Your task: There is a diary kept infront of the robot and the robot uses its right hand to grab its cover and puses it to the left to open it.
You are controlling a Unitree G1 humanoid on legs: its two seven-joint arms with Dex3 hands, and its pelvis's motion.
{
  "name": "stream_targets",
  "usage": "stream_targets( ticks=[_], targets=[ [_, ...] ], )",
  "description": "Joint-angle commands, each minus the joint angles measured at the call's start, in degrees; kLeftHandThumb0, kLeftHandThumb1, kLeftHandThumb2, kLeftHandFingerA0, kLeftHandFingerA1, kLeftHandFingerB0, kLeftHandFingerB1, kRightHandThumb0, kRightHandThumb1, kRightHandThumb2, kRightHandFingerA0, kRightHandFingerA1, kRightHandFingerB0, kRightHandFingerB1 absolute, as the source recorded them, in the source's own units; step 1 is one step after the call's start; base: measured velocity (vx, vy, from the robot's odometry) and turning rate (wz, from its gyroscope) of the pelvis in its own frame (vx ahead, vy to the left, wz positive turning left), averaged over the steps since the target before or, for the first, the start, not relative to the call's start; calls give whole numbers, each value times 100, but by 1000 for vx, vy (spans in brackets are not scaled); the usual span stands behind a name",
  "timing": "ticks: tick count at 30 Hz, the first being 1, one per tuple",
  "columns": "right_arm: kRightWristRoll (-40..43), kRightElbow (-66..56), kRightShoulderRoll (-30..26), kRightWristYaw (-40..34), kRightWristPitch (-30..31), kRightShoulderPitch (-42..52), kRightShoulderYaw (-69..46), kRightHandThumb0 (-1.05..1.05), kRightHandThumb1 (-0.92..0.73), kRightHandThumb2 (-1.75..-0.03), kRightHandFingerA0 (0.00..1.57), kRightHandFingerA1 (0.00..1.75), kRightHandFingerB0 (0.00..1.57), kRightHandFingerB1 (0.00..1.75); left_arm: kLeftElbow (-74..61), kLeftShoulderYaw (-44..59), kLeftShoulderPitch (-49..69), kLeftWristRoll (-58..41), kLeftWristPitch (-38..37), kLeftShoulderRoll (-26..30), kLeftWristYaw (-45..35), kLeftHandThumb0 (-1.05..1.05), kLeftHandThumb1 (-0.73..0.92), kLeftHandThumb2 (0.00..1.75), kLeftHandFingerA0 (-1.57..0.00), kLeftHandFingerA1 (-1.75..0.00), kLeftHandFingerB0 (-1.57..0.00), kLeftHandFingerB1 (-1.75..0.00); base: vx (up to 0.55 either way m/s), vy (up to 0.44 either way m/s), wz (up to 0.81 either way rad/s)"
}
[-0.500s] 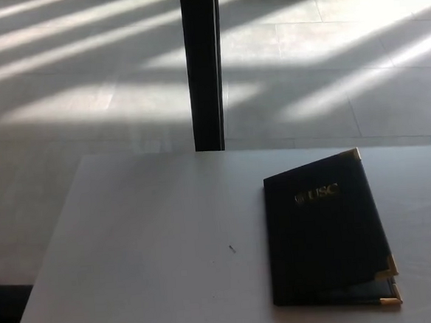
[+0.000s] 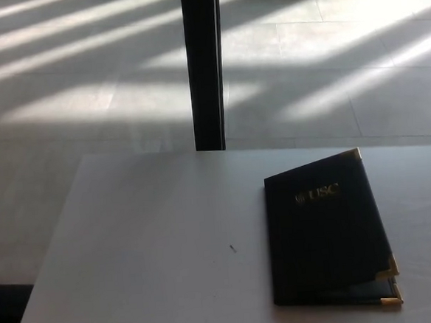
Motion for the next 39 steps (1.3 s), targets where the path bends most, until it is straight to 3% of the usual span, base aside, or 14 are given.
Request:
stream_targets(
  ticks=[1,2,3,12,19,23,24,26,27,28,34,37,38,39],
  targets=[
    [1287,-103,-1201,-1055,-187,-1068,-977,-72,-92,-74,59,64,47,48,247,470,-152,-703,-51,323,28,-105,92,117,-28,-161,-15,-130,0,0,0],
    [1270,-74,-1242,-1046,-205,-1133,-1003,-72,-92,-74,59,64,47,48,251,473,-153,-687,-60,321,30,-105,92,117,-28,-161,-15,-130,0,0,0],
    [1290,-168,-1231,-955,-236,-1253,-1011,-71,-92,-74,55,64,44,48,270,489,-140,-685,-71,332,74,-85,71,152,-32,-108,0,-83,0,0,0],
    [1020,-1151,-746,-466,-140,-2414,-53,-73,-92,-72,72,81,46,53,353,524,-140,-746,-112,356,64,-88,71,153,-36,-112,0,-85,0,0,0],
    [1132,-2634,292,-568,398,-2365,854,-82,-92,-68,92,97,71,91,381,503,-105,-858,-99,379,96,-87,71,152,-38,-113,0,-84,0,0,0],
    [1111,-3834,949,-568,753,-1984,1480,-105,-90,-68,75,107,61,100,314,414,-27,-804,-92,373,105,-85,70,152,-26,-105,0,-83,0,0,0],
    [1153,-3937,981,-583,856,-1944,1517,-104,-62,-120,68,105,56,94,317,407,-24,-807,-94,375,92,-83,69,150,-25,-102,0,-82,0,0,0],
    [1157,-4301,1116,-784,1184,-1835,1677,-105,-63,-123,63,101,53,86,327,411,-22,-833,-110,369,106,-85,71,151,-23,-102,0,-82,0,0,0],
    [1144,-4459,1214,-765,1274,-1727,1793,-105,-92,-69,49,94,41,70,343,432,-29,-868,-107,372,94,-84,69,150,-31,-107,0,-82,0,0,0],
    [1160,-4602,1300,-751,1394,-1631,1895,-98,-72,-118,48,80,40,63,358,437,-32,-882,-115,373,90,-93,72,154,-30,-112,0,-88,0,0,0],
    [1216,-5226,1590,-758,1840,-1224,2328,-93,-92,-79,46,84,38,57,365,365,-31,-872,-122,380,171,-97,79,160,-43,-121,0,-89,0,0,0],
    [1182,-5394,1736,-715,2031,-1030,2603,-98,-78,-94,51,84,38,62,350,396,-43,-937,-95,373,166,-86,69,150,-36,-111,0,-84,0,0,0],
    [1213,-5417,1775,-705,2124,-973,2665,-94,-92,-72,48,85,41,60,349,385,-51,-933,-83,401,169,-105,92,118,-31,-163,-17,-131,0,0,0],
    [1242,-5443,1802,-687,2221,-925,2724,-101,-75,-94,53,86,41,65,344,373,-45,-930,-97,409,159,-105,92,118,-30,-164,-15,-130,0,0,0]
  ],
)
